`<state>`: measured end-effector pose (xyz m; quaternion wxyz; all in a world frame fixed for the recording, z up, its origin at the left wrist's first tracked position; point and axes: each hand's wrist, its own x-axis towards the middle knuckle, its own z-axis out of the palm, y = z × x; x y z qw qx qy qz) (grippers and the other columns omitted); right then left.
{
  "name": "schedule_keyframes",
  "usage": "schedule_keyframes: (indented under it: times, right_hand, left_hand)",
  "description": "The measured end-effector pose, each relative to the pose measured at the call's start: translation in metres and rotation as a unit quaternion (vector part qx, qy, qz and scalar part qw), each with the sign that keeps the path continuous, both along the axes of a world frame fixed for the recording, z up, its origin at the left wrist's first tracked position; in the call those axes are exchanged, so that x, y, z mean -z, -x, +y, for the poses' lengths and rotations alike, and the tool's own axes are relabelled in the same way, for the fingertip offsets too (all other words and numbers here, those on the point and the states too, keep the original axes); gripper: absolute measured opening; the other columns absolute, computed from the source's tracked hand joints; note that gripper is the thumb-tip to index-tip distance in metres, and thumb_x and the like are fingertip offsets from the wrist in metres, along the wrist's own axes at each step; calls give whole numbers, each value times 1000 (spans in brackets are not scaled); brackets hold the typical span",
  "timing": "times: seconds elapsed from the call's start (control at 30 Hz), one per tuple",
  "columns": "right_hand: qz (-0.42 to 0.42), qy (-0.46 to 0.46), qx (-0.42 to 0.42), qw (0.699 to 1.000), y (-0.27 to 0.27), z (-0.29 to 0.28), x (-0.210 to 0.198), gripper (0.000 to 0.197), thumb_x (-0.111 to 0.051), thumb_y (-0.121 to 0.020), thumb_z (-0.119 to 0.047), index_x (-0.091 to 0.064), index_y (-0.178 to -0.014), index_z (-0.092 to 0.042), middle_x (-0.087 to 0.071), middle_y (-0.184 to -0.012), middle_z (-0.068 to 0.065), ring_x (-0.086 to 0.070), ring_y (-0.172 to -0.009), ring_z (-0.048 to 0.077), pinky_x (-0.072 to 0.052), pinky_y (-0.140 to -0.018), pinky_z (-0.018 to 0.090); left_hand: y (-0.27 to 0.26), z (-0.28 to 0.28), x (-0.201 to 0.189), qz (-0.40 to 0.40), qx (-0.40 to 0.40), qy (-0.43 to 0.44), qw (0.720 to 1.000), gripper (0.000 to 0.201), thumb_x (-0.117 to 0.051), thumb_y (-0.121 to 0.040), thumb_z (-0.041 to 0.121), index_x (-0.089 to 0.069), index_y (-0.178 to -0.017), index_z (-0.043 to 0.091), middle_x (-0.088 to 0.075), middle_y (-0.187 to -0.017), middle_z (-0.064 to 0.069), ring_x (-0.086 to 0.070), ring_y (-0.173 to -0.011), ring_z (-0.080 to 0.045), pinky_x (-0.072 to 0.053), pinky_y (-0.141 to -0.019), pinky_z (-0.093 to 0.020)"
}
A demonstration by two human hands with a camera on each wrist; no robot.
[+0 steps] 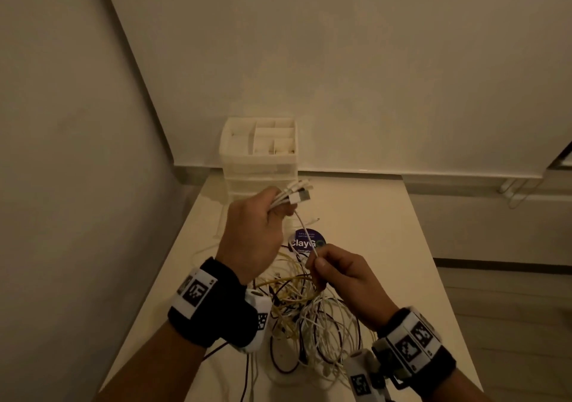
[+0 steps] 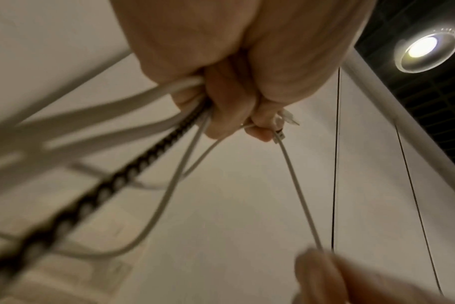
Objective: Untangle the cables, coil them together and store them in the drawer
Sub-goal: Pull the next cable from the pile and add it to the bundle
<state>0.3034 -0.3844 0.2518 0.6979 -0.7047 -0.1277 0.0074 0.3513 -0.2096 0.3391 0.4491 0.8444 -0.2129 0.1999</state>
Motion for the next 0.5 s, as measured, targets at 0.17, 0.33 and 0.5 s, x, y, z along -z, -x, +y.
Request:
schedule_keyframes:
  times: [0.17,0.33,0.5]
  right_hand:
    - [-5,83,27,996,-6,1,32,20,-46,-96,-18,-62,-90,-8,-54,-65,-4,-51,-62,12,-44,-64,27]
    - [25,84,106,990,-13,-6,40,22,-47,-100,-9,-64,-85,-9,-52,-59,0,-49,-56,15,-42,-60,28]
    - [27,73,110,991,-18,0,8,25,-51,-98,-8,-68,-81,-11,-49,-56,-1,-41,-55,18,-35,-57,35]
  left_hand:
    - [-22,34,-20,-43,-136,113,983,16,-59,-94,20,-62,-78,20,-60,-65,6,-49,-55,0,-49,-55,-29]
    - [-26,51,-30,-46,-171,110,978,20,-60,-93,30,-68,-88,13,-65,-73,3,-53,-65,-9,-50,-61,-33]
    - [6,21,-18,-64,-59,85,993,31,-66,-90,9,-67,-121,12,-71,-96,6,-60,-66,5,-42,-60,-3]
